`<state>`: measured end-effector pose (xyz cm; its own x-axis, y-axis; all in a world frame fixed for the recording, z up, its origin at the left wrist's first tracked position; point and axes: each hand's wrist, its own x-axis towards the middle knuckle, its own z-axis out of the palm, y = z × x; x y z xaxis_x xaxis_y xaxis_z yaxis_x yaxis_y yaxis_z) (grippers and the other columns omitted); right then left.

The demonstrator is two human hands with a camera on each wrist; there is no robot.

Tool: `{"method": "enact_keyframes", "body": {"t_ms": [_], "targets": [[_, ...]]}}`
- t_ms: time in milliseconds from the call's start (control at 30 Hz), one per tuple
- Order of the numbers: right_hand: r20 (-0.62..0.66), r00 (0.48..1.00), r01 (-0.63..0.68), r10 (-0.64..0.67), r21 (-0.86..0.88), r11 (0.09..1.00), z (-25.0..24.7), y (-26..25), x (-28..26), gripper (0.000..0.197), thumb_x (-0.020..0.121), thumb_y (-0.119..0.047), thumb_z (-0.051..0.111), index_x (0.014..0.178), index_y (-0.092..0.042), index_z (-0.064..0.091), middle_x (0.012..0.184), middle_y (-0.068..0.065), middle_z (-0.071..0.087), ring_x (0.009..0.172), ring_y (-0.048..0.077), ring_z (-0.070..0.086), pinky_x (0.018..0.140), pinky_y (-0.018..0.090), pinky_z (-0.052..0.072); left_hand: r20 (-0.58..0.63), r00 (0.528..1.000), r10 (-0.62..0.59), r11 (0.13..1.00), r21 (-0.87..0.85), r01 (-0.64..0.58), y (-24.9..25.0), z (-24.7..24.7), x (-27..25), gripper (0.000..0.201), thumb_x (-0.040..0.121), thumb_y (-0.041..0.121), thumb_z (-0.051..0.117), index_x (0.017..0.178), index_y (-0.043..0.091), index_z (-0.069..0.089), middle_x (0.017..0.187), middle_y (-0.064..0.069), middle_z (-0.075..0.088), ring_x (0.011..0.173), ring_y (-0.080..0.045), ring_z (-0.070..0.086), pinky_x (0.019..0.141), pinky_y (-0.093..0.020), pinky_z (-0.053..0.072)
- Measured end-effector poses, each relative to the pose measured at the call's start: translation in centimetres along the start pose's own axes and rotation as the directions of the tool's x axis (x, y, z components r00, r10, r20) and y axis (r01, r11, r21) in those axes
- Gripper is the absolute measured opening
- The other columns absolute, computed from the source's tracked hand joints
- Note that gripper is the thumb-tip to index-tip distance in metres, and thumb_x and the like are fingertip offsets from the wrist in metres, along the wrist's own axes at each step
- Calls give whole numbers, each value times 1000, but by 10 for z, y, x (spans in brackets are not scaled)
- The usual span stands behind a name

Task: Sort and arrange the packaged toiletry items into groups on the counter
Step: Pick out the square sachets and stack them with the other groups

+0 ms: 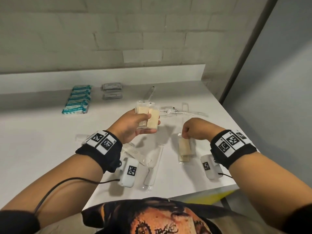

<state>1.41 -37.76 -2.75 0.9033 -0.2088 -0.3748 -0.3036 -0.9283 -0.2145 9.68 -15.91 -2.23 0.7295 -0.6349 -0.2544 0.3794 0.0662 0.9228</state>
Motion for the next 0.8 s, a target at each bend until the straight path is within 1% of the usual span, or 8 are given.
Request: {"method": "enact_keyframes", "body": {"t_ms": [167,267,333,400,533,667,733,800], "targets": [[-6,999,-36,36,-75,996,16,2,8,20,89,-31,63,101,-17,70,109,0,66,102,20,60,81,29,47,-28,1000,7,999,-40,-8,-2,-2,-4,27,94,3,54,122,-1,53,113,-22,65,98,-36,69,75,-39,61],[-210,978,52,12,296,954,6,-6,4,18,90,-31,63,102,-20,69,101,-2,67,89,16,62,70,22,47,-51,998,28,998,-52,-31,-3,-3,-6,17,94,4,54,111,3,57,105,-15,67,91,-30,69,73,-36,61],[-285,959,198,-11,636,746,-8,-21,-4,24,88,-29,67,111,-20,67,92,-2,64,73,13,59,56,12,45,-42,998,45,999,27,-44,-3,-2,-6,21,94,7,56,114,4,56,102,-11,67,86,-25,69,68,-32,61],[-273,957,271,-96,728,630,-20,-36,-11,32,83,-26,73,114,-23,64,86,-3,62,66,10,56,51,10,42,-3,998,58,987,148,-57,-3,1,-6,21,91,13,61,111,7,58,98,-7,68,83,-19,70,64,-29,60],[-300,936,351,-183,809,471,-27,-54,-14,14,82,0,70,87,-8,60,72,9,63,52,15,58,52,24,47,46,991,128,982,138,-133,0,6,-3,38,79,25,74,110,8,59,91,-4,68,79,-15,67,67,-27,57],[-290,954,296,-74,951,89,-27,-55,-16,26,85,12,59,90,-10,46,87,21,62,58,27,67,62,33,58,33,980,195,965,172,-198,1,6,-2,47,75,19,73,120,10,60,93,-3,68,81,-11,66,64,-24,53],[-261,960,273,-99,953,132,-21,-54,-17,32,82,13,62,95,-11,46,90,21,63,63,29,68,64,35,56,-32,972,234,958,175,-225,1,7,0,39,79,12,73,115,4,60,91,-8,67,79,-13,67,61,-23,53],[-259,959,283,-116,902,326,-14,-54,-18,34,78,11,68,95,-12,49,83,16,65,64,25,67,59,31,50,-102,960,259,956,167,-240,3,8,2,23,85,5,68,106,7,60,85,-7,66,72,-12,67,58,-23,53]]}}
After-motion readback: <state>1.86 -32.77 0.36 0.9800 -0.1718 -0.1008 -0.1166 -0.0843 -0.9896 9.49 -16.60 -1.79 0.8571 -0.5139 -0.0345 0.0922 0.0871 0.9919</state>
